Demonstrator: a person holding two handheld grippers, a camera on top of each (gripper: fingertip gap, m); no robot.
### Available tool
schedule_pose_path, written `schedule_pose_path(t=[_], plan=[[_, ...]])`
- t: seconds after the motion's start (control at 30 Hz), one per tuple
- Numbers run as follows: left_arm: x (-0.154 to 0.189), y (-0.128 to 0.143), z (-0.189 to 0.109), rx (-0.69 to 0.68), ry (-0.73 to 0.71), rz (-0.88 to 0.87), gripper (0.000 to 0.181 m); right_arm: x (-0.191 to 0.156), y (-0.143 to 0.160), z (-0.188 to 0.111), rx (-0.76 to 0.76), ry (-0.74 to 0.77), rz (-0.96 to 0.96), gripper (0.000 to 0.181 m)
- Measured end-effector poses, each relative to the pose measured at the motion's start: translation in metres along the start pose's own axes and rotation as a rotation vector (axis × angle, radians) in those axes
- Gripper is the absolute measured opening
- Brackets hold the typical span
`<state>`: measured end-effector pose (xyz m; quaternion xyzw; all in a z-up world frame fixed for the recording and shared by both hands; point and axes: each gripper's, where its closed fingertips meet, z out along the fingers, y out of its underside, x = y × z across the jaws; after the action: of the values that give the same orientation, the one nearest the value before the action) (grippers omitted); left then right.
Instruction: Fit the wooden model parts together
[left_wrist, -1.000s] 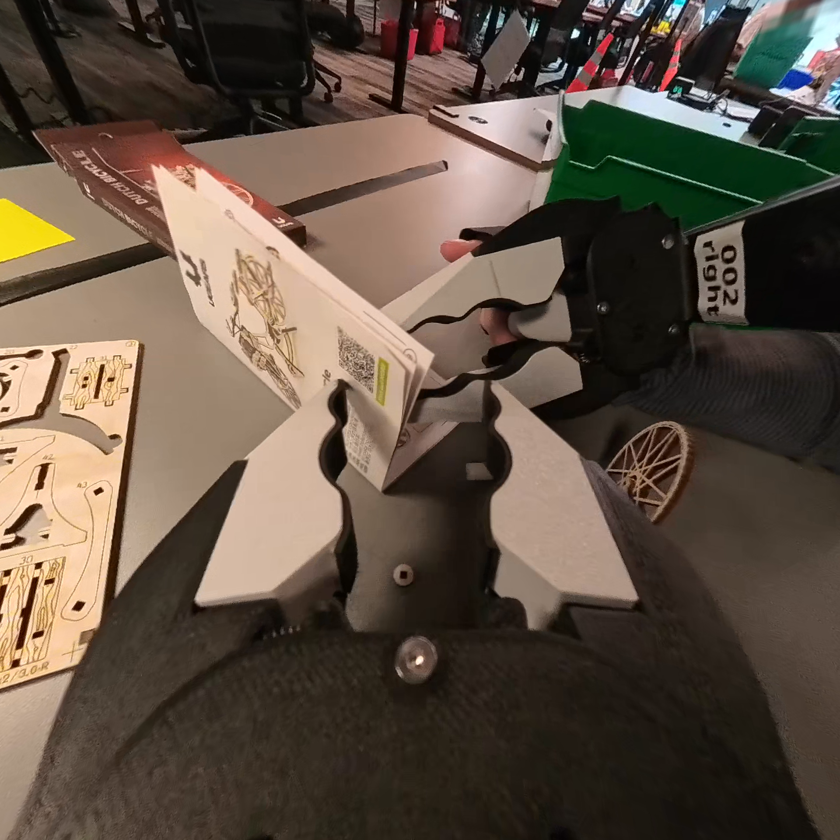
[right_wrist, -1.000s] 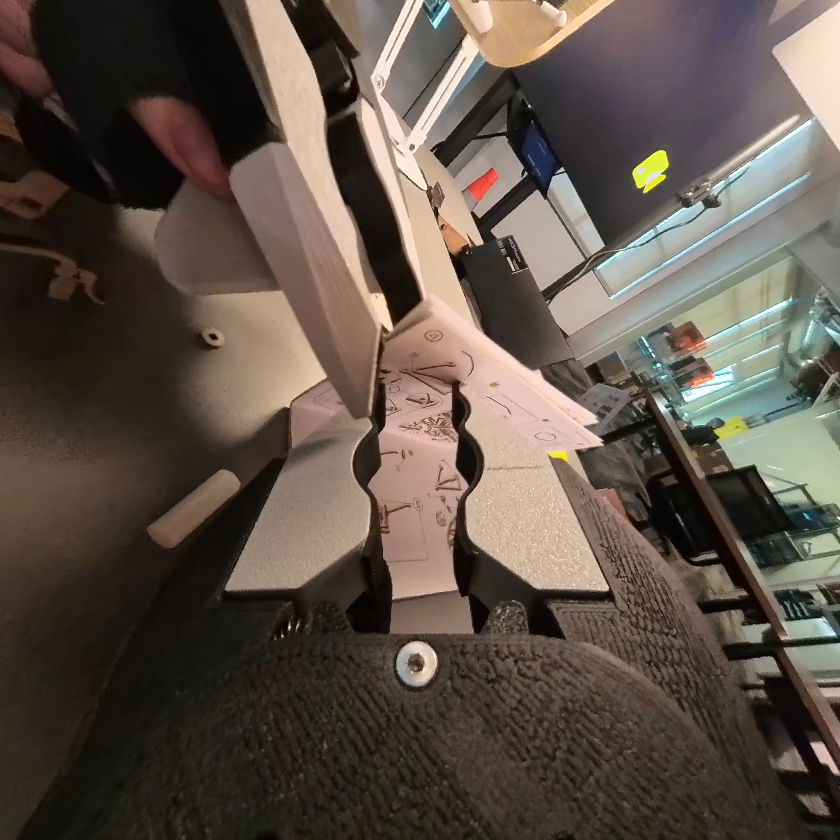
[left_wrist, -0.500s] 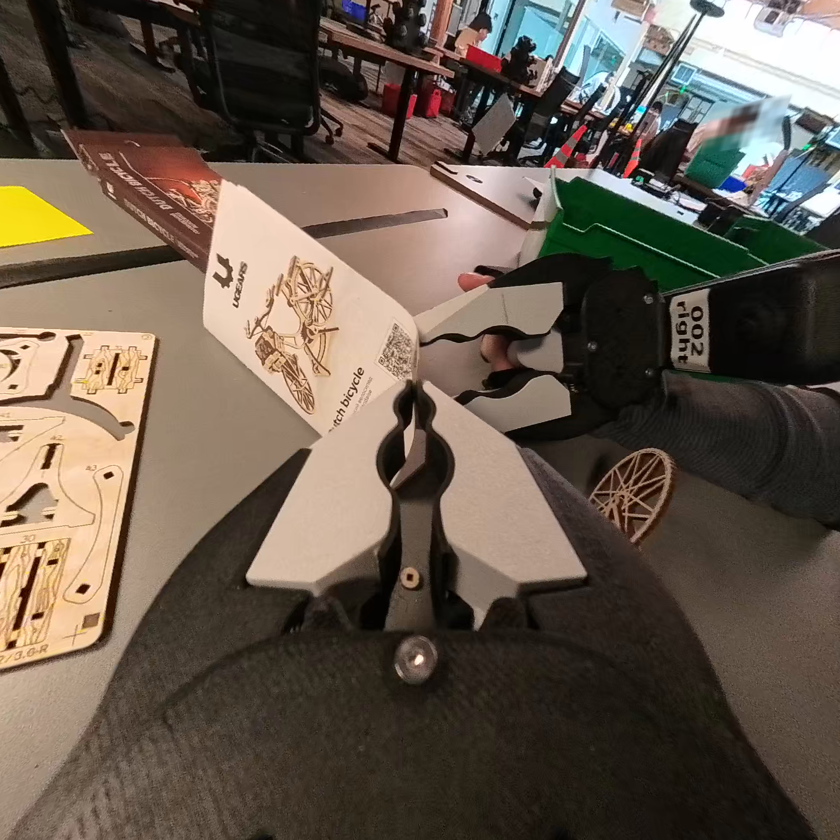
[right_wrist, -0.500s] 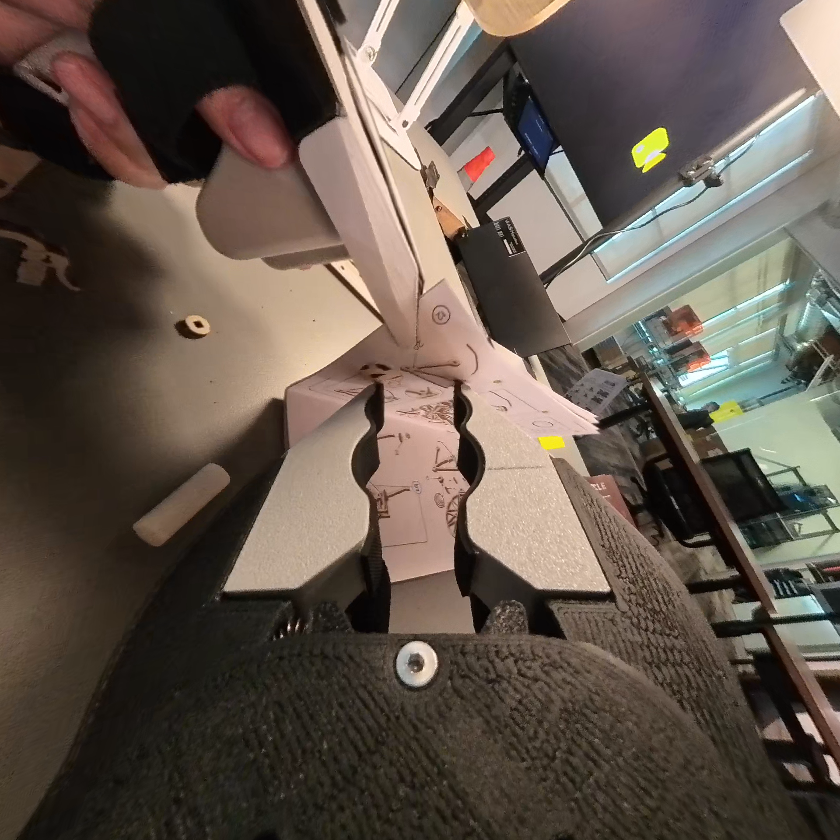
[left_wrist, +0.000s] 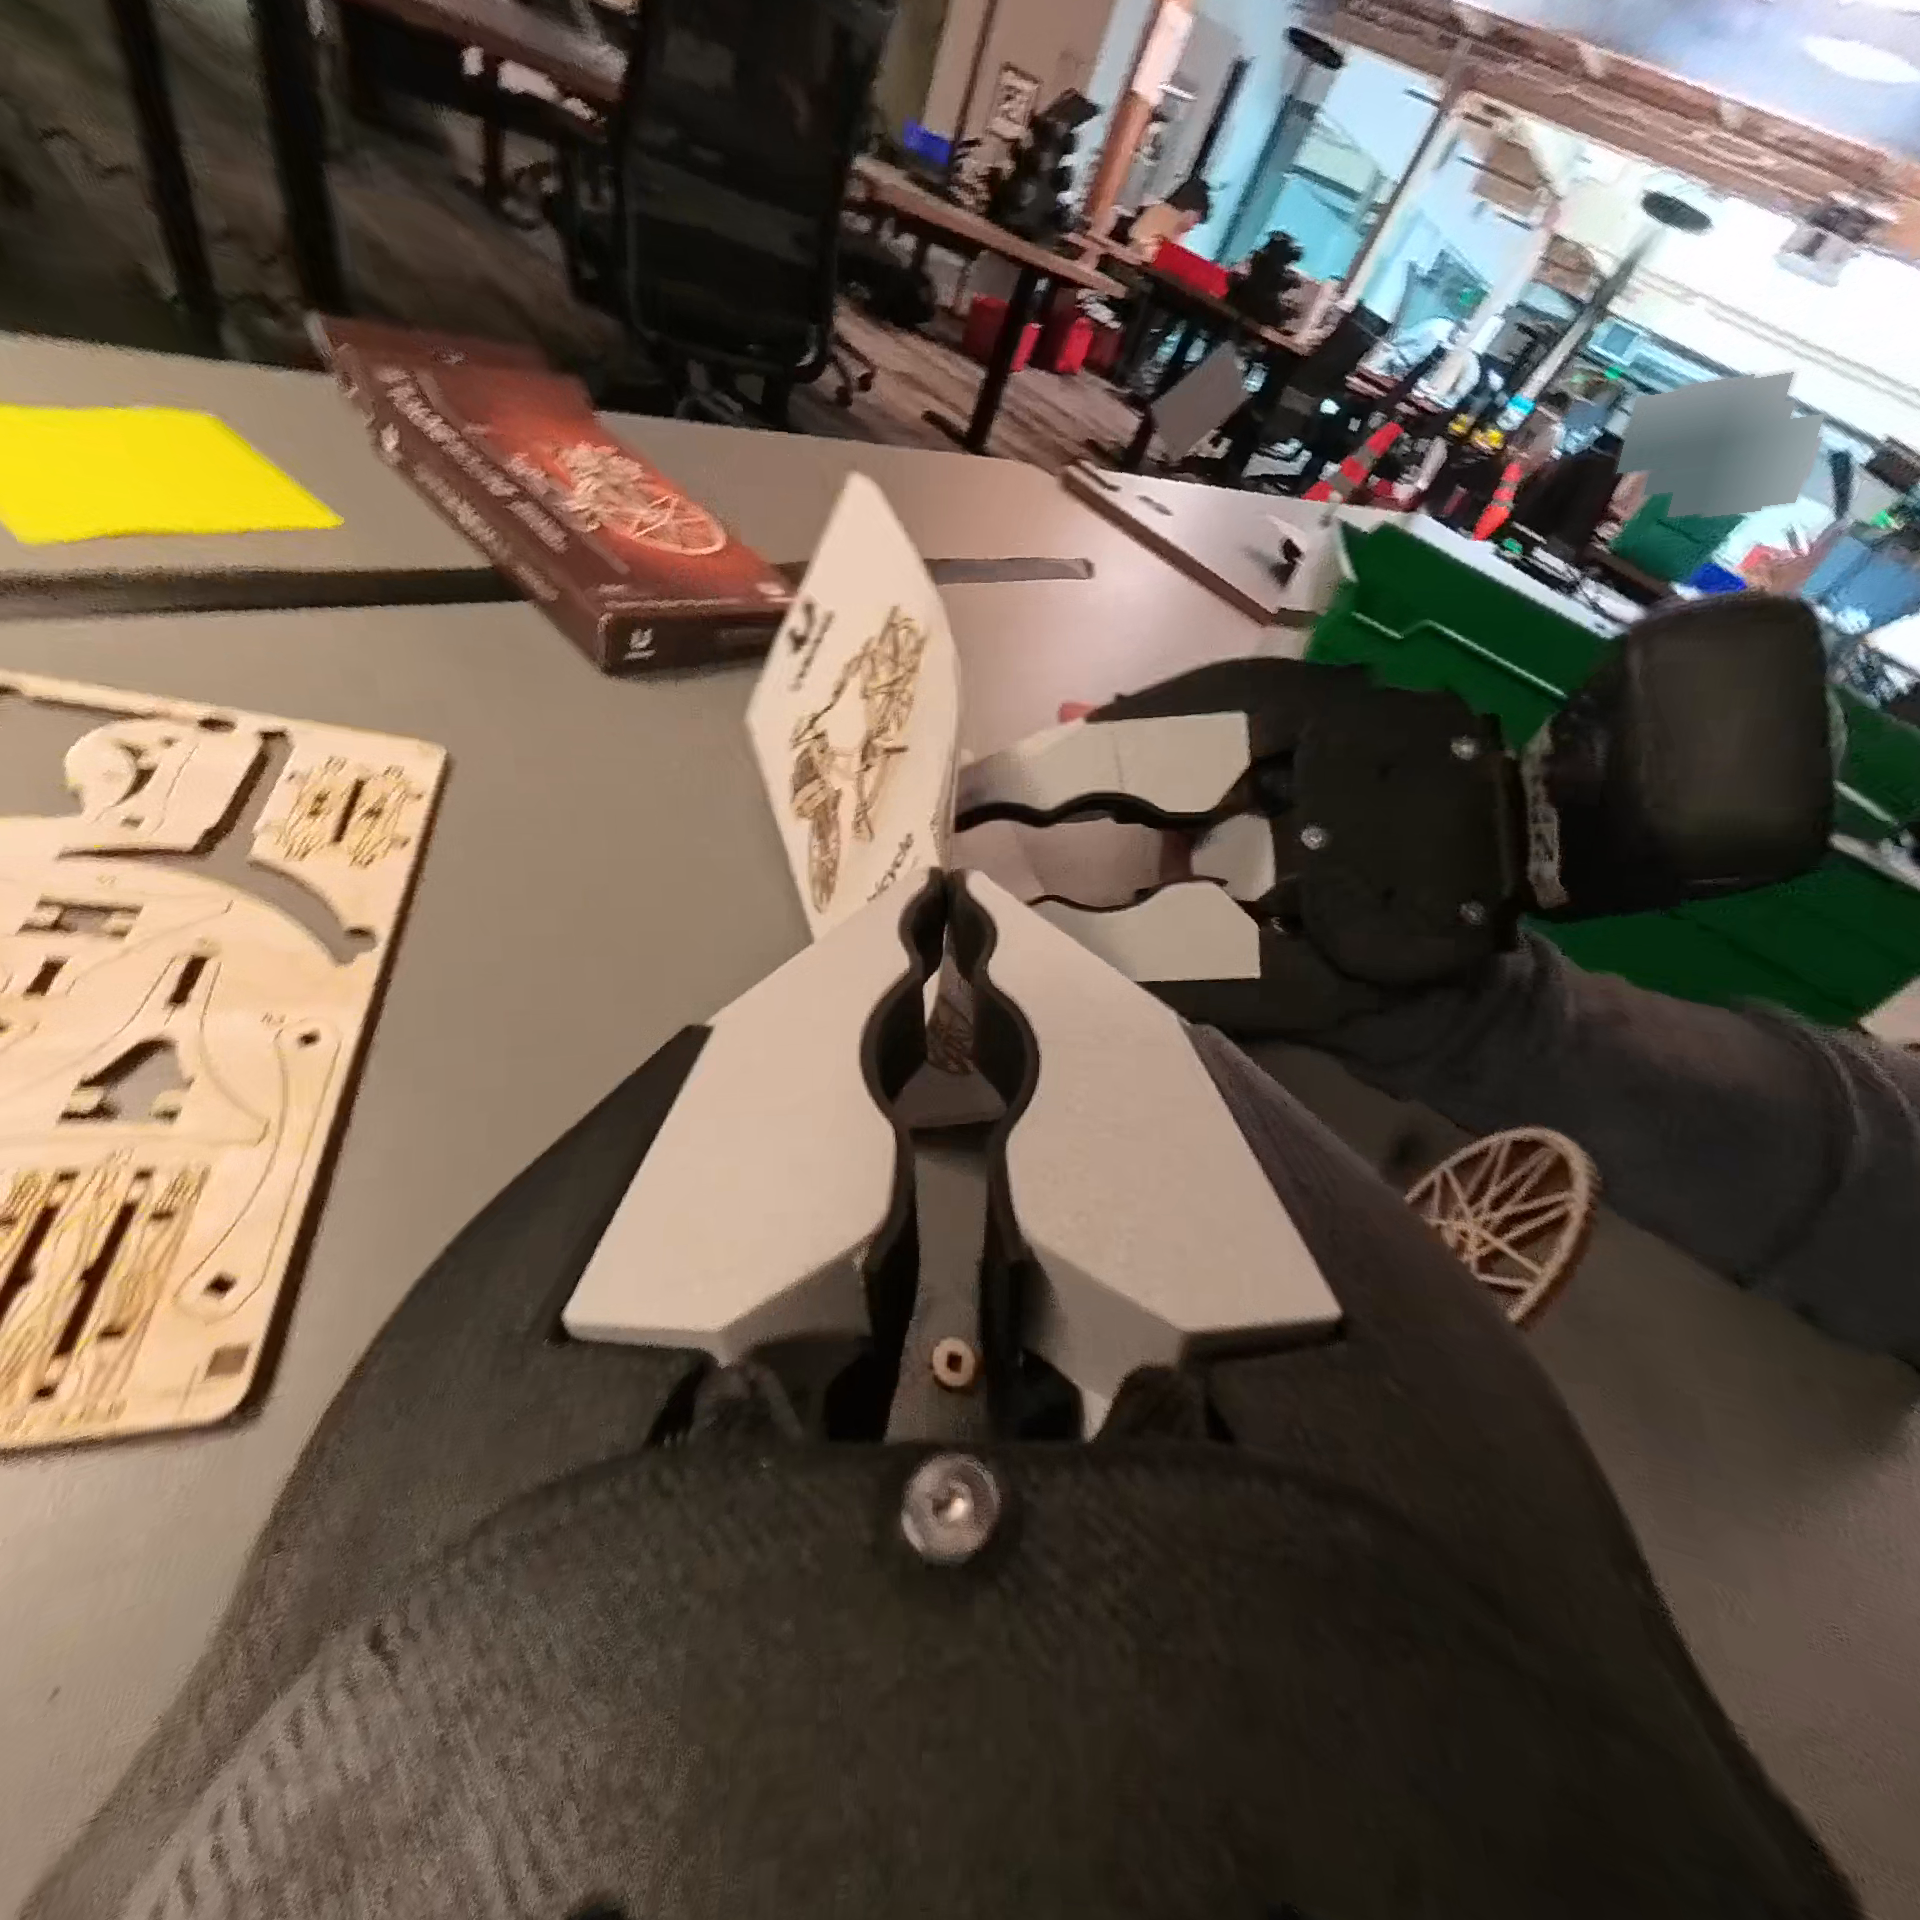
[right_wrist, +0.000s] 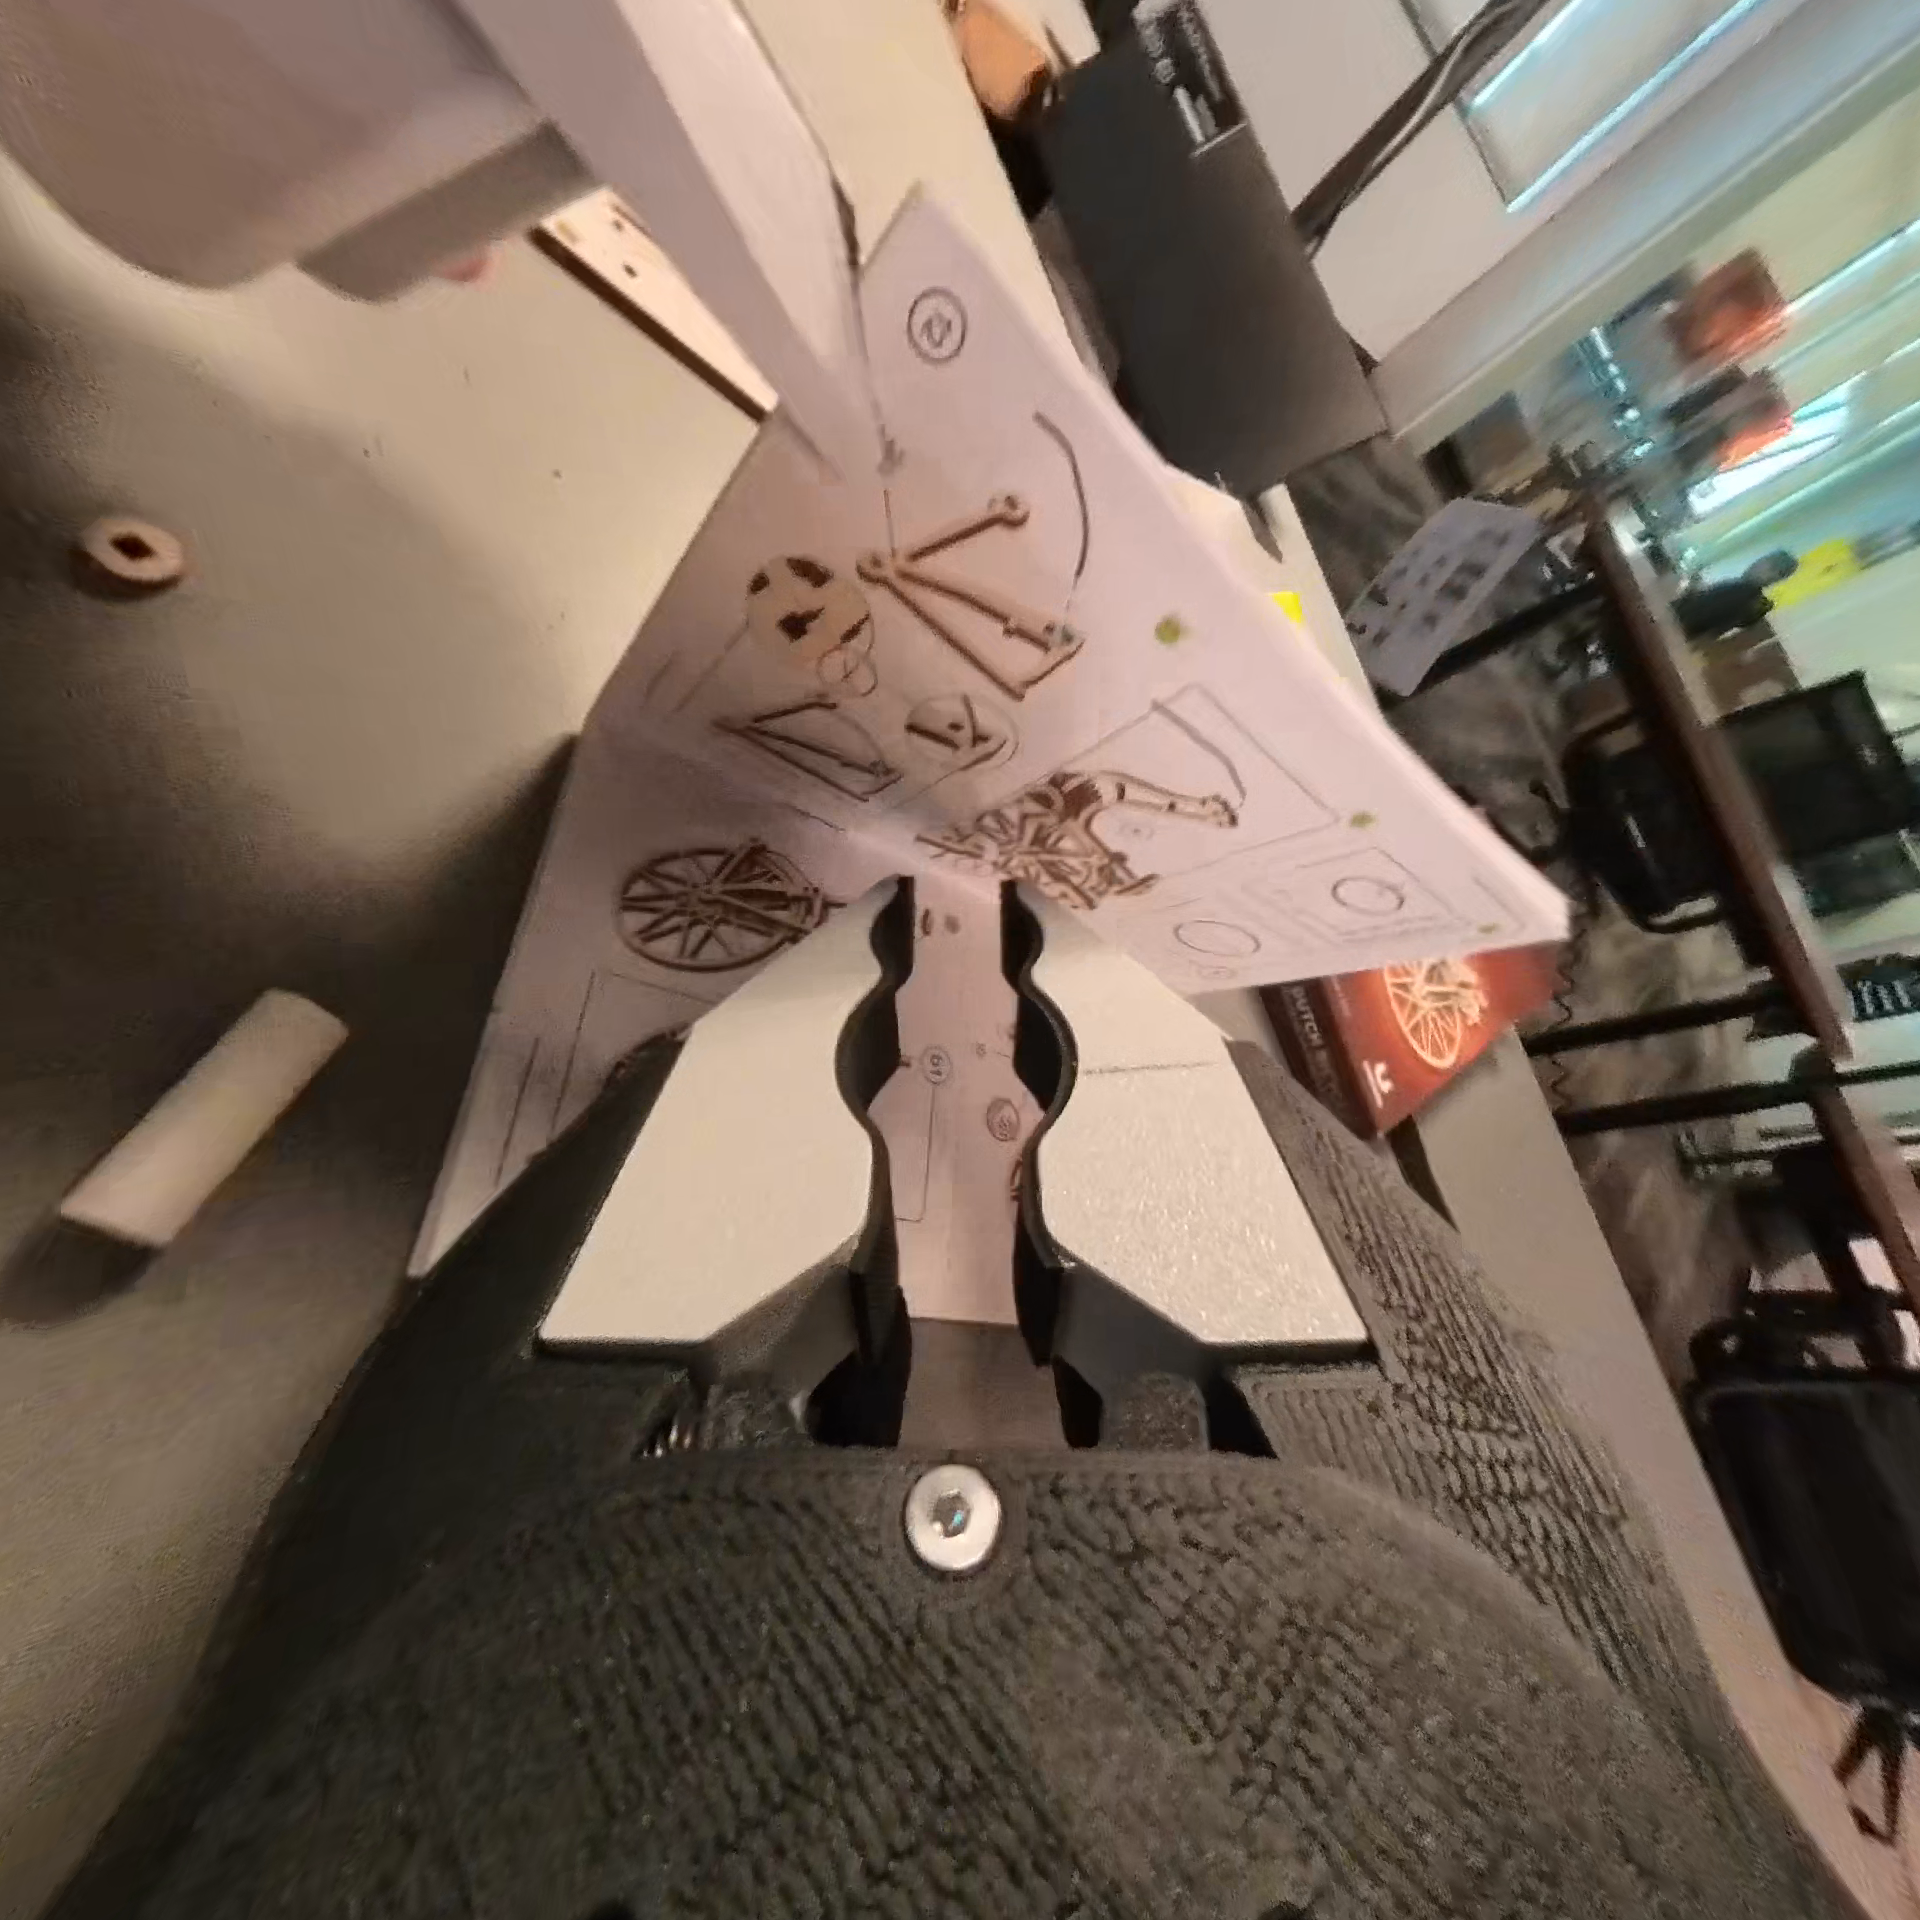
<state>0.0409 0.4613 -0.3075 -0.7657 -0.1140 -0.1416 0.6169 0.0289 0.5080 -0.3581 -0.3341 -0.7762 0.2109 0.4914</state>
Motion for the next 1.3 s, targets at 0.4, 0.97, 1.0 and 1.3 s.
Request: schedule_pose_path(t=[0.4,0.97,1.0,1.3], plan=[[-0.055,0.014,-0.015,-0.117,-0.298,-0.077,0.000,-0.006,0.005,0.003,-0.068,-0.045,0.063,0.000],[-0.036,0.068,-0.030,-0.609,-0.283,0.093,0.004,0.012,0.020,0.004,-0.143,0.059,0.095,0.000],[-0.036,0.068,-0.029,-0.610,-0.285,0.095,0.004,0.014,0.022,0.004,-0.149,0.071,0.096,0.000],[-0.037,0.066,-0.025,-0.566,-0.289,0.002,0.003,0.019,0.023,0.002,-0.140,0.090,0.110,0.003]])
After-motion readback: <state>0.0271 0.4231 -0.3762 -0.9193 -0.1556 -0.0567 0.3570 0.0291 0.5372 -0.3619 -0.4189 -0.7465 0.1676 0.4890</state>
